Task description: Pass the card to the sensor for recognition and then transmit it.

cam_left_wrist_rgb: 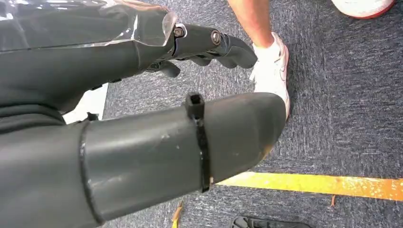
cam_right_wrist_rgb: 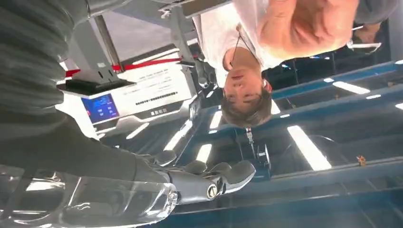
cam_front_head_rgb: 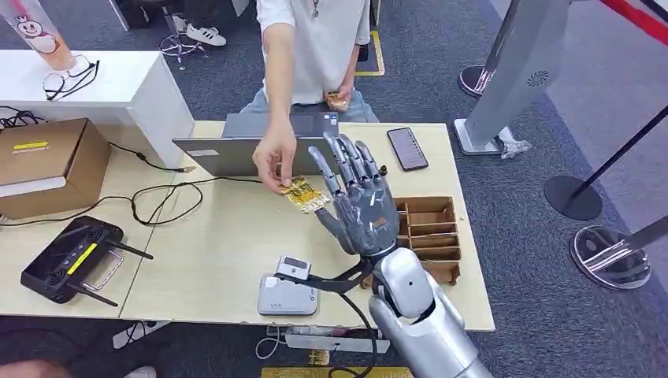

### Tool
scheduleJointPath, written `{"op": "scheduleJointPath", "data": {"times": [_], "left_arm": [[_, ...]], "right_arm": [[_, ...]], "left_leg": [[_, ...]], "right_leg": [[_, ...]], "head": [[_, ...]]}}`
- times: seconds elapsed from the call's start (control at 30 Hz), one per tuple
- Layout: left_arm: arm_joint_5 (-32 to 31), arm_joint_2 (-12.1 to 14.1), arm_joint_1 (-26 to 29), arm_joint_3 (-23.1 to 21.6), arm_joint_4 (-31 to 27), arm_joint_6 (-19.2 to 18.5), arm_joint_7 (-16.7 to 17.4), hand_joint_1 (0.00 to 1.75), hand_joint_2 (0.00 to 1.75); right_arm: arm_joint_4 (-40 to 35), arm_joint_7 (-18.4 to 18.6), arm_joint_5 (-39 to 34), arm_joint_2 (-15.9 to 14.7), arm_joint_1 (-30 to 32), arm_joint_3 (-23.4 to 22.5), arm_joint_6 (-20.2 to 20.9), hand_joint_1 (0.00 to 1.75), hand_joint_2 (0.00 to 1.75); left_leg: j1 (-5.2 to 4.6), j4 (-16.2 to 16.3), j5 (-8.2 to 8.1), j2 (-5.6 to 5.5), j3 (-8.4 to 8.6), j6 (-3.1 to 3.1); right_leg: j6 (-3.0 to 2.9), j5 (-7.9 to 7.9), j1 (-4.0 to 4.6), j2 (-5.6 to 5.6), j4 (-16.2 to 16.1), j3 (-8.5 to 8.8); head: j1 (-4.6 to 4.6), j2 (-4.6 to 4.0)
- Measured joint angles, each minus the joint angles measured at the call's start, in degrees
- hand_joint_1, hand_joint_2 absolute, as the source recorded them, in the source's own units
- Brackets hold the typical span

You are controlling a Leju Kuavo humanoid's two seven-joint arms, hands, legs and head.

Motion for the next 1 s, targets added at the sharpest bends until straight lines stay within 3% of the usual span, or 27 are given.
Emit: {"op": "scheduleJointPath", "data": {"times": [0.17, 0.2, 0.23, 1.0], "left_arm": [[-0.09, 0.0, -0.05, 0.0, 0.0, -0.07, 0.02, 0.0, 0.0], [-0.09, 0.0, -0.05, 0.0, 0.0, -0.07, 0.02, 0.0, 0.0], [-0.11, 0.0, -0.05, 0.0, 0.0, -0.07, 0.02, 0.0, 0.0], [-0.09, 0.0, -0.11, 0.0, 0.0, 0.0, 0.02, 0.0, 0.0]], "right_arm": [[0.53, 0.07, -0.15, 0.02, -0.06, 0.29, 0.42, 0.03, 1.75], [0.59, 0.07, -0.39, 0.02, -0.06, 0.37, 0.66, 1.38, 1.75], [0.66, 0.07, -0.64, 0.02, -0.07, 0.42, 0.79, 1.69, 1.75], [2.12, 0.02, -2.01, 0.02, -1.41, 1.09, 2.25, 1.75, 1.75]], "left_leg": [[0.0, 0.0, 0.0, 0.0, 0.0, 0.0], [0.0, 0.0, 0.0, 0.0, 0.0, 0.0], [0.0, 0.0, 0.0, 0.0, 0.0, 0.0], [0.0, 0.0, 0.0, 0.0, 0.0, 0.0]], "right_leg": [[0.0, 0.0, 0.0, 0.0, 0.0, 0.0], [0.0, 0.0, 0.0, 0.0, 0.0, 0.0], [0.0, 0.0, 0.0, 0.0, 0.0, 0.0], [0.0, 0.0, 0.0, 0.0, 0.0, 0.0]], "head": [[0.0, 0.0], [0.0, 0.0], [0.0, 0.0], [0.0, 0.0]]}}
